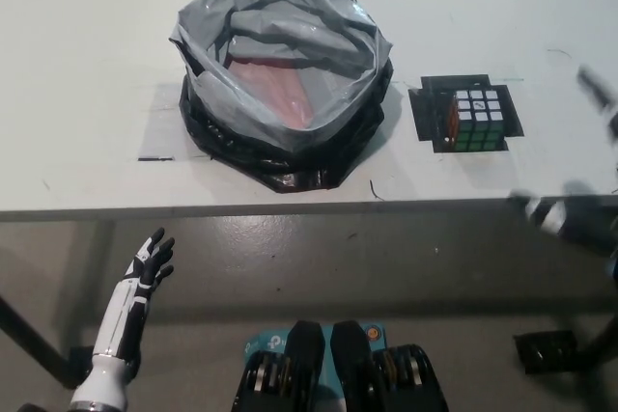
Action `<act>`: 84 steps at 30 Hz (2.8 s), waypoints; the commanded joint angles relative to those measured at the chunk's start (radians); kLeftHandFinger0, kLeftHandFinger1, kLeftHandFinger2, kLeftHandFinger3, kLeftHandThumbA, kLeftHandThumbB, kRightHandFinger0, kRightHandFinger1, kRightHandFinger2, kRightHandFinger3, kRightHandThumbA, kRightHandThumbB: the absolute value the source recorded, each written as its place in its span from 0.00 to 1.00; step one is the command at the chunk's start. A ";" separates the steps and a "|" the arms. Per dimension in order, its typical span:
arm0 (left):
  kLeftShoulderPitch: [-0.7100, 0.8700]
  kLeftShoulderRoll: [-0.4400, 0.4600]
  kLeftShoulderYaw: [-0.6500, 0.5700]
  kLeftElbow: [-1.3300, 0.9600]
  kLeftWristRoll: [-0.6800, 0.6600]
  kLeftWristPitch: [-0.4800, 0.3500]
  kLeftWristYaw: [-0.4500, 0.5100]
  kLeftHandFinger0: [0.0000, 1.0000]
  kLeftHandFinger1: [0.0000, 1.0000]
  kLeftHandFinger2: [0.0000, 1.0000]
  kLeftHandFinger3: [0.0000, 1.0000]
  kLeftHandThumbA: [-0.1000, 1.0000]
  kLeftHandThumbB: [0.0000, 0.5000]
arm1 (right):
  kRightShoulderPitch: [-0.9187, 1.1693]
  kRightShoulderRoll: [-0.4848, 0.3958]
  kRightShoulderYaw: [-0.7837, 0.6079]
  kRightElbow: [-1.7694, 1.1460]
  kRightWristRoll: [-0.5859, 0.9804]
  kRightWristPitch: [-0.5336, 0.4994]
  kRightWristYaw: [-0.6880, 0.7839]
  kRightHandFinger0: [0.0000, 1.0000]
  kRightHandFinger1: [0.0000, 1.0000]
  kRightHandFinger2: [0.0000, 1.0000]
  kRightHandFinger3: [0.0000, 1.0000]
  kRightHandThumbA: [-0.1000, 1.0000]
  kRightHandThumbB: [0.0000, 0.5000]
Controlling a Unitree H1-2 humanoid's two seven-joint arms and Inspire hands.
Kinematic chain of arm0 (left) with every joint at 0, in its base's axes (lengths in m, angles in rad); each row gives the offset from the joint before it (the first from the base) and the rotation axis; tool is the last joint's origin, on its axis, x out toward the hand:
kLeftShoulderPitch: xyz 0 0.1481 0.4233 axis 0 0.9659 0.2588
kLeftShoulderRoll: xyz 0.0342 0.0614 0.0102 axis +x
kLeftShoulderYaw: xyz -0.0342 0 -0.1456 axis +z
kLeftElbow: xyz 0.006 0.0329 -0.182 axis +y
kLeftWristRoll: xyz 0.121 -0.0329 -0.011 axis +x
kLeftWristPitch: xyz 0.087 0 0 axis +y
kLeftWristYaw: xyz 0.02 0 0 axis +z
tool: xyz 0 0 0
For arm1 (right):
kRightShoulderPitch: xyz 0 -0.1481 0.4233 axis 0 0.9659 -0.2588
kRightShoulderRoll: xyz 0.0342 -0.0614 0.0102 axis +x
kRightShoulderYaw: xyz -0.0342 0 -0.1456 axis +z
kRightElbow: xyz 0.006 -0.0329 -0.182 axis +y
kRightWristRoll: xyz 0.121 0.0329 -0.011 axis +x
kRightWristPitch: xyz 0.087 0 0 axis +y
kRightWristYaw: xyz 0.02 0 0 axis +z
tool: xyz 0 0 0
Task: Use the right hand to pick up a rubix's cube and place it into a plastic bag and lift the bag
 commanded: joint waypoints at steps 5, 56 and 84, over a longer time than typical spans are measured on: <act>-0.018 0.011 0.007 -0.038 -0.003 -0.069 -0.005 1.00 1.00 1.00 1.00 1.00 0.33 | -0.604 -0.278 0.195 0.189 -0.051 0.396 0.487 1.00 1.00 1.00 1.00 0.99 0.86; -0.053 0.014 0.014 -0.029 -0.028 -0.083 -0.033 1.00 1.00 1.00 1.00 1.00 0.42 | -1.062 -0.009 0.733 1.261 -0.297 0.246 0.749 1.00 1.00 1.00 1.00 0.92 1.00; -0.058 0.009 0.015 -0.031 -0.023 -0.085 -0.029 1.00 1.00 1.00 1.00 1.00 0.41 | -1.042 0.043 0.703 1.444 -0.331 0.150 0.603 1.00 1.00 1.00 1.00 0.94 1.00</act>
